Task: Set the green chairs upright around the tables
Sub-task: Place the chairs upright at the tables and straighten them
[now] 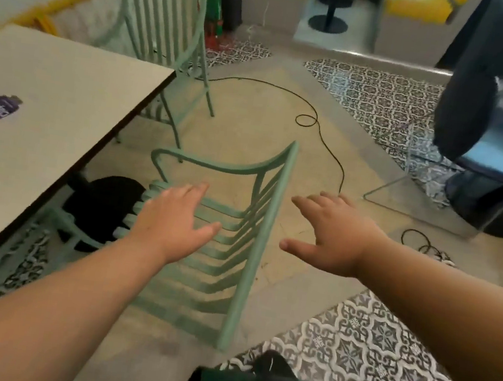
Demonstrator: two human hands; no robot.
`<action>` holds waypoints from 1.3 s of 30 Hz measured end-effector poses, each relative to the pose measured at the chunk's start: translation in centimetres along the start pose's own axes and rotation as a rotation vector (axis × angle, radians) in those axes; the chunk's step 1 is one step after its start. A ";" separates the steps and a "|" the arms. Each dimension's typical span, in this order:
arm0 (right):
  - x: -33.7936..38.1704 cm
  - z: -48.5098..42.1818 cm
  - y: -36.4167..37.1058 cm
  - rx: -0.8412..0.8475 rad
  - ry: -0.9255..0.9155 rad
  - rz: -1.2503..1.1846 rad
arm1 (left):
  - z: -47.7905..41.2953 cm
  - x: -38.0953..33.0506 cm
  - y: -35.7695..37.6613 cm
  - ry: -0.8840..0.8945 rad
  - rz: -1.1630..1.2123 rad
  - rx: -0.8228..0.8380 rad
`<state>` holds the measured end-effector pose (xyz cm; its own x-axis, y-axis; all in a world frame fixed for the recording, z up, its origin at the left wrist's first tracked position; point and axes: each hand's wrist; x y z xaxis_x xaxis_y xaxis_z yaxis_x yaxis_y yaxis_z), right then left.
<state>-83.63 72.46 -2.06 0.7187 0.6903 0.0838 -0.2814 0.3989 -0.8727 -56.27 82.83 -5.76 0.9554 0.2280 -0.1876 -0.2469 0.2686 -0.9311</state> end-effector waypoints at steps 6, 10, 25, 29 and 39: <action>-6.3 -5.3 -3.2 0.059 -0.118 0.059 | -2.7 -2.1 -0.9 -0.177 0.082 0.015; -7.7 -10.4 -5.5 0.106 -0.259 0.119 | -3.0 -2.9 -1.4 -0.347 0.184 -0.028; -11.4 -24.8 -8.1 0.184 -0.739 0.515 | 0.3 -15.7 5.9 -1.098 0.412 0.041; -10.6 -26.4 -7.0 0.183 -0.766 0.515 | -1.0 -17.7 8.0 -1.145 0.415 0.117; -11.3 -29.7 -2.3 0.163 -0.801 0.577 | -3.8 -15.7 13.0 -1.224 0.390 0.221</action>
<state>-72.21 45.80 -15.34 -0.1790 0.9836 0.0202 -0.5790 -0.0887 -0.8105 -73.84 79.17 -16.09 0.0775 0.9936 0.0819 -0.6064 0.1122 -0.7872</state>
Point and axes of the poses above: each hand's wrist, its own z-axis away from the middle knuckle, its own y-axis out of the palm, x = y × z, and after that the axes turned 13 degrees about x, right-handed
